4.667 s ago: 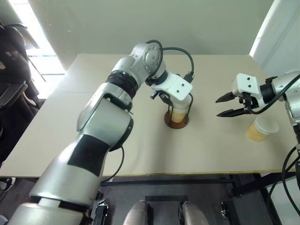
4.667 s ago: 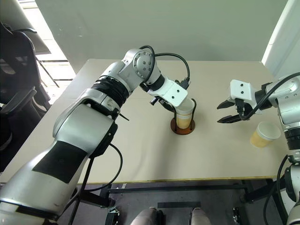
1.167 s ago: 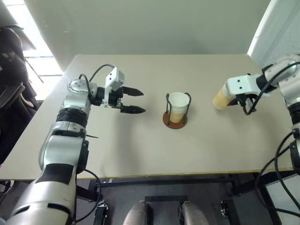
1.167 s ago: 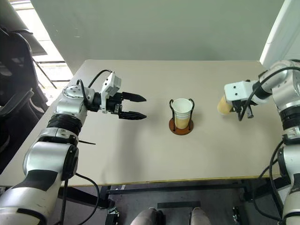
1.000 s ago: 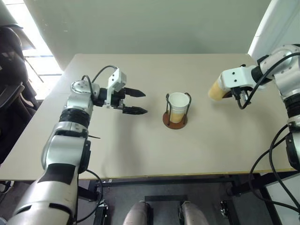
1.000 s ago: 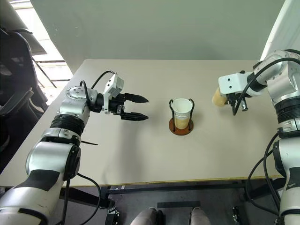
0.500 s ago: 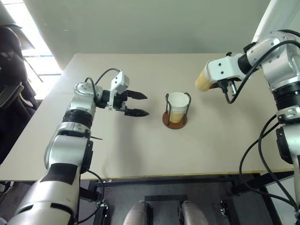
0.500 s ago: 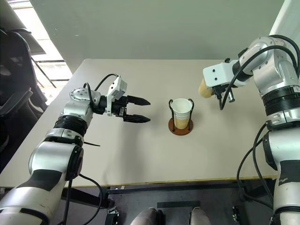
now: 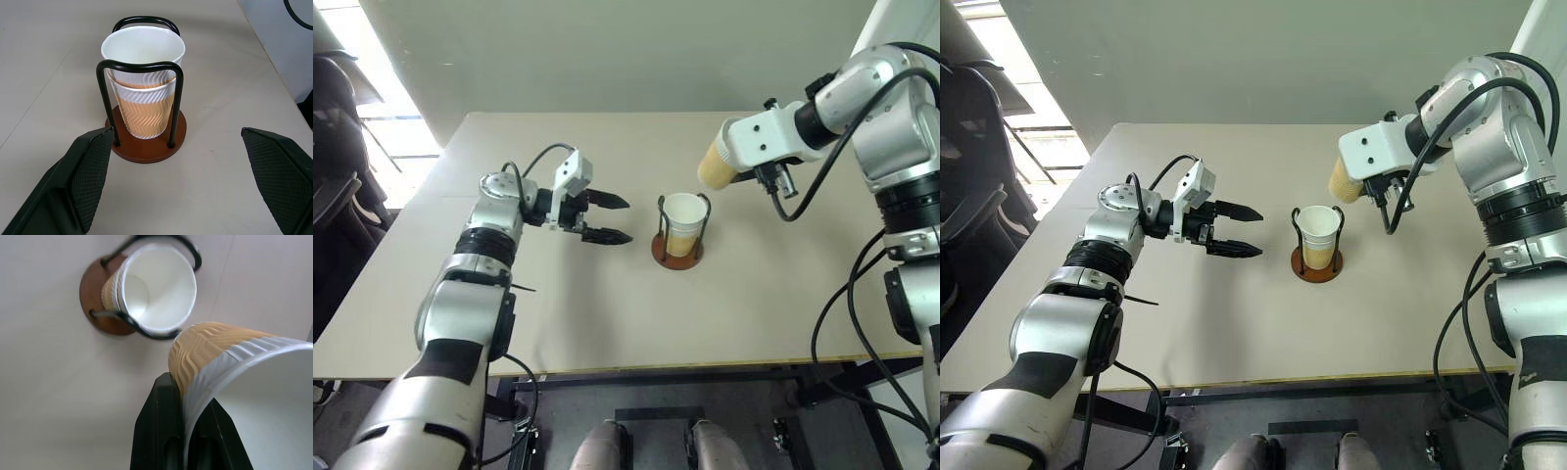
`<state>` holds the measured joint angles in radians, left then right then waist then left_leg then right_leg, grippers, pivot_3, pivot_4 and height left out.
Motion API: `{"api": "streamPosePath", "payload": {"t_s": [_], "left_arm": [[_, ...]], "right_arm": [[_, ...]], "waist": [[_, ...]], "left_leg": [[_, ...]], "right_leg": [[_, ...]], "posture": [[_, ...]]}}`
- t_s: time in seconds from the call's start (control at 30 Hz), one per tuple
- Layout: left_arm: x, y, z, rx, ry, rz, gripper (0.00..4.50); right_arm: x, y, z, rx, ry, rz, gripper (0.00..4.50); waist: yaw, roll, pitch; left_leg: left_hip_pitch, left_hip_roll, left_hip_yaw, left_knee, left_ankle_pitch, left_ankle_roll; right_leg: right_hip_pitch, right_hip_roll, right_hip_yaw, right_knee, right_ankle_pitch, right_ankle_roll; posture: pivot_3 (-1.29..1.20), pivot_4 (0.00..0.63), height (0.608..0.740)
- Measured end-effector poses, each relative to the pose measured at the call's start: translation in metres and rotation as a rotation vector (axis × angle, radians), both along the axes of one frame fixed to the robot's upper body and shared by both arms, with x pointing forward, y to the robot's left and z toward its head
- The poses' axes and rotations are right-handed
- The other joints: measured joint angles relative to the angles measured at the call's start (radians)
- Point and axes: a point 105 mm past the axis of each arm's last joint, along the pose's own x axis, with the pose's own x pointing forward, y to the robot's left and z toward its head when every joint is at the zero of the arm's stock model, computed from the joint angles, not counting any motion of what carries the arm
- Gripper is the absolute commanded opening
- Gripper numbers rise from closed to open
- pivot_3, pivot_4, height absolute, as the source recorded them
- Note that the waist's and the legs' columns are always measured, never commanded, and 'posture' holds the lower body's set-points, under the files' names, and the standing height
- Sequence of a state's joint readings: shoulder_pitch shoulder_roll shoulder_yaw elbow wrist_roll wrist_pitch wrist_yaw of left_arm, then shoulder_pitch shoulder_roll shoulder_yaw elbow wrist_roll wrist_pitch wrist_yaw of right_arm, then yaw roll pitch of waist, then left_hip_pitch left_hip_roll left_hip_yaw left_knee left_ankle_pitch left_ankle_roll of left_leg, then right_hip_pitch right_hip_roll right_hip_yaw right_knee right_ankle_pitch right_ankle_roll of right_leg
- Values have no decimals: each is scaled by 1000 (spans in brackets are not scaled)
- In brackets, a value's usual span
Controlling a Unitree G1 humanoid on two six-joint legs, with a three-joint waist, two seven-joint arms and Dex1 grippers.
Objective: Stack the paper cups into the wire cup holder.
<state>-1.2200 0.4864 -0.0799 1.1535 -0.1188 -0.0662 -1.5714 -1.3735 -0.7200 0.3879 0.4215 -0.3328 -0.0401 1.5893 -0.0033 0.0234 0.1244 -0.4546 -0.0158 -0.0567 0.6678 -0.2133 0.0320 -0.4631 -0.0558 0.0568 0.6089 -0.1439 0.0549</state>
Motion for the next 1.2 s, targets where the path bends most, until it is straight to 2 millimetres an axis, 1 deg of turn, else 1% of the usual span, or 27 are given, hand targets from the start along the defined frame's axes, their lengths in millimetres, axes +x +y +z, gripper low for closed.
{"api": "streamPosePath", "payload": {"t_s": [0.2, 0.33, 0.63, 0.77, 0.9, 1.1, 1.2], "left_arm": [[0, -1, 0, -2, -17, -7, 4500], [0, 0, 7, -50, -47, -3, 4500], [1, 6, 9, -40, -71, 4, 4500], [1, 8, 10, -39, -72, 9, 4500], [-1, 5, 12, -42, -80, -4, 4500], [-3, 2, 12, -38, -76, -22, 4500], [-4, 2, 17, -46, -92, -28, 4500]], "right_arm": [[-2, 21, -10, 14, 39, 54, 66], [-1, 31, -16, 19, 52, 79, 66], [1, 34, -25, -5, 71, 97, 66], [3, 33, -31, -34, 79, 97, 66], [6, 29, -36, -57, 83, 92, 66], [11, 23, -43, -87, 88, 88, 66], [13, 20, -47, -105, 93, 83, 66]], "waist": [[0, 0, 0], [0, 0, 0], [0, 0, 0], [0, 0, 0], [0, 0, 0], [0, 0, 0], [0, 0, 0]], "left_leg": [[0, 0, 0, 0, 0, 0], [0, 0, 0, 0, 1, -1], [0, 0, 0, 0, 1, -1], [0, 0, 0, 0, 1, -1], [0, 0, 0, 0, 1, -1], [0, 0, 0, 0, 1, -1], [0, 0, 0, 0, 1, -1]], "right_leg": [[0, 0, 0, 0, 0, 0], [0, 0, 0, 0, 0, 0], [-1, 0, 0, 1, 0, -1], [-1, 0, 0, 1, 0, -1], [-1, 0, 0, 1, 0, -1], [-1, 0, 0, 1, 0, -1], [-1, 0, 0, 1, 0, -1]], "posture": [[0, 150, 740], [0, 150, 740], [0, 150, 740], [0, 150, 740], [0, 150, 740], [0, 150, 740], [0, 150, 740]]}}
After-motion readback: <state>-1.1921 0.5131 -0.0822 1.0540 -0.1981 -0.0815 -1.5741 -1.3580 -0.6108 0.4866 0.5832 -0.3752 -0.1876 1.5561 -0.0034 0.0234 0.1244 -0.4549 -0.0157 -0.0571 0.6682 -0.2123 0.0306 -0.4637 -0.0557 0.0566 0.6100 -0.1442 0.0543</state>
